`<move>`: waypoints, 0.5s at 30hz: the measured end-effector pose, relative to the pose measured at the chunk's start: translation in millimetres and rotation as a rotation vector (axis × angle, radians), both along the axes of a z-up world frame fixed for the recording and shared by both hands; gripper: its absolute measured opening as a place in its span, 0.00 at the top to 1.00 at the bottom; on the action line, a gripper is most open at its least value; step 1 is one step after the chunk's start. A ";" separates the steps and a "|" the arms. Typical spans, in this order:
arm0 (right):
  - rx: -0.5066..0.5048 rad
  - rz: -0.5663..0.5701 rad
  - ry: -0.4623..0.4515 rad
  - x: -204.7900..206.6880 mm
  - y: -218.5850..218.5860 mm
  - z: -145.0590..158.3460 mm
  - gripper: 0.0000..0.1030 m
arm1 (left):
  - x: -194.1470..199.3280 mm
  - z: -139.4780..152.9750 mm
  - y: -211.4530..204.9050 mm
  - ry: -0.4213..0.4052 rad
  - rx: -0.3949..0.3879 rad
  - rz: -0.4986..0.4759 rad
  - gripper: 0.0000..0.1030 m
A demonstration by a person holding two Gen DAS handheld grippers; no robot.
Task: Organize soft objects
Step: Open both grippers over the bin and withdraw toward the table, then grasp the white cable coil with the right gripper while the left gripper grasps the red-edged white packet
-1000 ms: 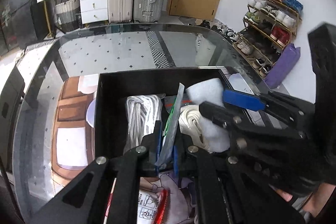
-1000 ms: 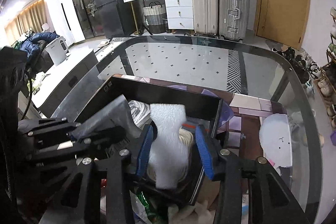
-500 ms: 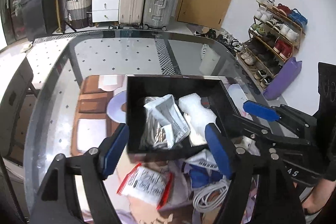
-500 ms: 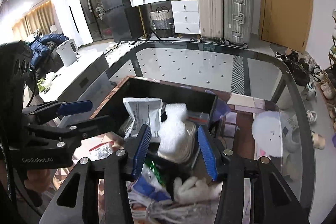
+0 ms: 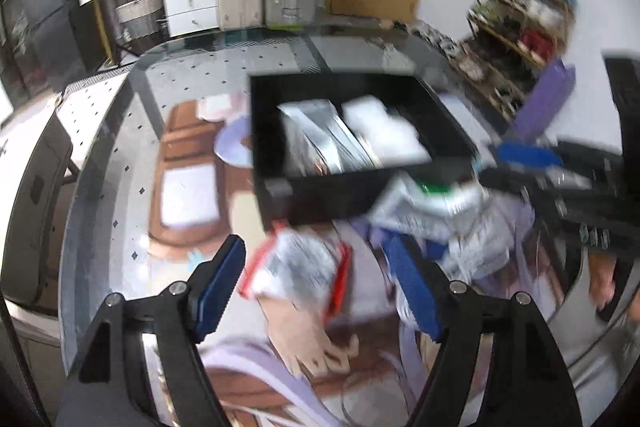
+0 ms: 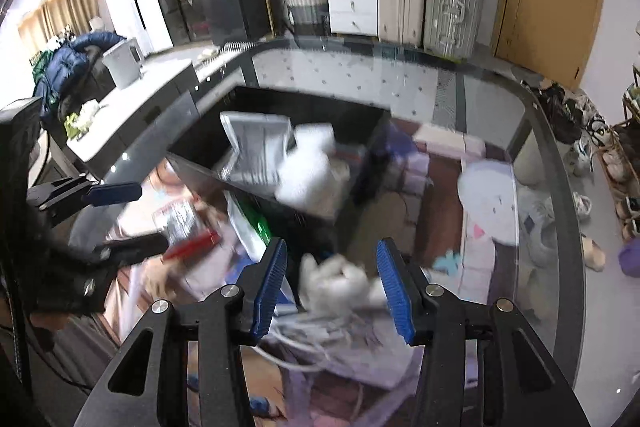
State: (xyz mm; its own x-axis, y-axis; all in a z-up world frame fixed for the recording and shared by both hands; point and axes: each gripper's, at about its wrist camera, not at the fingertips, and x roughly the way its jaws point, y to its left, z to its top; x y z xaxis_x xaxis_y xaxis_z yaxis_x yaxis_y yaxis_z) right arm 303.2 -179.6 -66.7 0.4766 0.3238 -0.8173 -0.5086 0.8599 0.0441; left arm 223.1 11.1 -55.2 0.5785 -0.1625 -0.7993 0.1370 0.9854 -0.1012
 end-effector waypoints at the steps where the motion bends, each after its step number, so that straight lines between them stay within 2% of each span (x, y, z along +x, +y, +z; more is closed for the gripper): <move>1: -0.006 -0.001 0.007 -0.5 -3.1 -2.8 0.53 | -5.1 -3.0 -7.2 0.004 0.013 -0.026 0.27; 5: -0.033 -0.008 0.026 -5.5 -13.5 -12.5 0.53 | -14.8 -8.2 -28.0 0.017 0.035 -0.104 0.27; 9: -0.058 -0.016 0.035 -6.6 -17.6 -20.5 0.53 | -18.2 -13.8 -46.6 0.029 0.061 -0.136 0.27; 15: -0.072 0.002 0.037 -9.8 -17.9 -18.8 0.53 | -23.0 -32.5 -75.2 0.050 0.153 -0.204 0.27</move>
State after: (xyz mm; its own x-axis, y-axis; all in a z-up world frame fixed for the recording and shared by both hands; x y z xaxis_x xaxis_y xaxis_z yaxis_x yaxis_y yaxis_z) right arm 293.4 -197.6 -85.6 0.4453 0.2644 -0.8554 -0.5091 0.8607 0.0010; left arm 200.1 -64.1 -87.8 0.5055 -0.1468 -0.8502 0.3330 0.9423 0.0353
